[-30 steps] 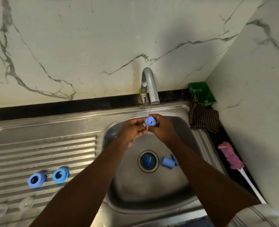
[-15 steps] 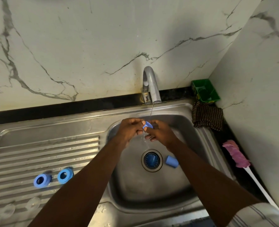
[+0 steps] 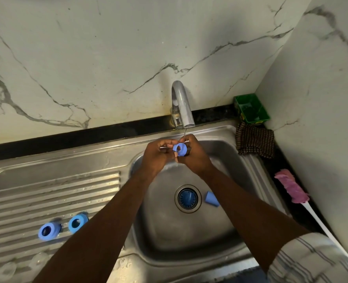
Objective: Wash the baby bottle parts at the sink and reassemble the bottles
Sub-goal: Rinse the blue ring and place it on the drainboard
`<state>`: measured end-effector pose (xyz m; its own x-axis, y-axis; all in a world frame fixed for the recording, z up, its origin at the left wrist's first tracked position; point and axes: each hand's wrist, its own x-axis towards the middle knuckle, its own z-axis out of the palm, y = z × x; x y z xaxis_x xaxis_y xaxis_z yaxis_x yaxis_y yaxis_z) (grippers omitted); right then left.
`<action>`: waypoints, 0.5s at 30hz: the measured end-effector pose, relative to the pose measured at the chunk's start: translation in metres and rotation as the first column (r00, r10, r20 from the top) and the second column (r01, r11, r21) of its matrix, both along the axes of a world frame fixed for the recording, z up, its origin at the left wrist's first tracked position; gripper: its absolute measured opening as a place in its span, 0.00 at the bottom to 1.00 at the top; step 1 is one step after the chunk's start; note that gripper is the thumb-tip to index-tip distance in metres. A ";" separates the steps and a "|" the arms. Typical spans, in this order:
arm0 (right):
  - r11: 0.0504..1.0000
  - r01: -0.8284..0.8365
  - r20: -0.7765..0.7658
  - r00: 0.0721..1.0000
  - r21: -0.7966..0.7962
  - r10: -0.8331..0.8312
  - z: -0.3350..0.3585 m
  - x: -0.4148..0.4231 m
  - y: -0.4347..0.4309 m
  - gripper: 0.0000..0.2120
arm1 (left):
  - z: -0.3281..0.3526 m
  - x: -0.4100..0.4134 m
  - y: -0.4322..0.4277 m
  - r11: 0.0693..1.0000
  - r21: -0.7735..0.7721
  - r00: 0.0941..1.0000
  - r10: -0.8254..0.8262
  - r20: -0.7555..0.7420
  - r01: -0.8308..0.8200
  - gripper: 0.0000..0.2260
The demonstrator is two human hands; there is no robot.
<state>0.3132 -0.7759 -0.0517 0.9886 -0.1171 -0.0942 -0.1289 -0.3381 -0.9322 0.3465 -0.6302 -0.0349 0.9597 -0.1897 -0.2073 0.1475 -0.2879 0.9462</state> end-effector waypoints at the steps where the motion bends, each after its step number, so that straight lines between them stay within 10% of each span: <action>1: 1.000 0.012 0.024 1.000 -0.023 -0.011 0.000 0.000 0.001 0.14 | 0.000 0.000 0.000 1.000 -0.008 1.000 0.010 -0.004 -0.010 0.10; 15: 0.921 0.028 0.079 0.997 -0.389 0.003 -0.003 0.003 -0.017 0.10 | -0.007 -0.004 -0.016 0.983 -0.175 0.950 0.006 -0.314 -0.064 0.08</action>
